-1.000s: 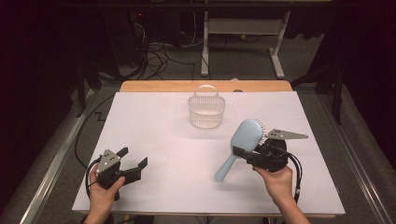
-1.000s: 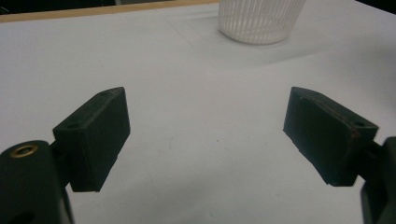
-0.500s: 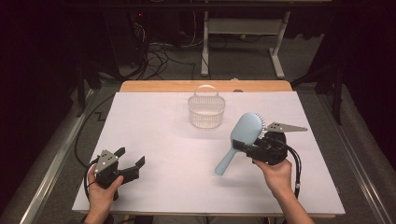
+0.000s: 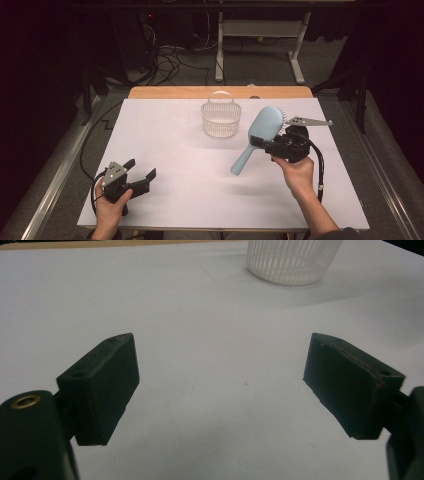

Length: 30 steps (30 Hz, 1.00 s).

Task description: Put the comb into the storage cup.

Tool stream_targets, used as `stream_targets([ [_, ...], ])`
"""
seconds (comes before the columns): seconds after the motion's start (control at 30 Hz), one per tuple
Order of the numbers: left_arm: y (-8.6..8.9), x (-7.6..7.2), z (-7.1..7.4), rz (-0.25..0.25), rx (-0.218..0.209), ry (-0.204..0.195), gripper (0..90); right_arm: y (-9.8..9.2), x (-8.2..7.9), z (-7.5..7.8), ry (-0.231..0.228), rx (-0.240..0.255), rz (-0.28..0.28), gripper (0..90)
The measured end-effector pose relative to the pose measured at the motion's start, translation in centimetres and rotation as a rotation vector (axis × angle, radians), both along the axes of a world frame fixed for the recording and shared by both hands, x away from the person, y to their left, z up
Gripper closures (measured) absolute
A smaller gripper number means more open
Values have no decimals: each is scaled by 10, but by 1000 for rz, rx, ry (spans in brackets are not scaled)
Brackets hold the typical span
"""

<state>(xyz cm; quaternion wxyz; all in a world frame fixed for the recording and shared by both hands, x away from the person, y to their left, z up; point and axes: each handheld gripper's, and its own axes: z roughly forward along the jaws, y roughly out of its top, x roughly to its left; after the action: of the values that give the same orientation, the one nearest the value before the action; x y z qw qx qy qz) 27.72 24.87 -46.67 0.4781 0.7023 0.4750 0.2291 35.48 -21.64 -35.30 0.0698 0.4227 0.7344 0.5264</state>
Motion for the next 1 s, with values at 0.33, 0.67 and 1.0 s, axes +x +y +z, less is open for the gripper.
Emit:
stream_targets([
  [0.33,1,-1,-1,-21,-18,2,156,3,12,17,-19,-12,-12,555],
  [0.67,0,-1,-1,-33,-14,2,156,9,23,25,-26,-16,-11,555],
  [1.0,0,-1,-2,-36,-12,6,156,15,30,33,-34,-26,-7,555],
])
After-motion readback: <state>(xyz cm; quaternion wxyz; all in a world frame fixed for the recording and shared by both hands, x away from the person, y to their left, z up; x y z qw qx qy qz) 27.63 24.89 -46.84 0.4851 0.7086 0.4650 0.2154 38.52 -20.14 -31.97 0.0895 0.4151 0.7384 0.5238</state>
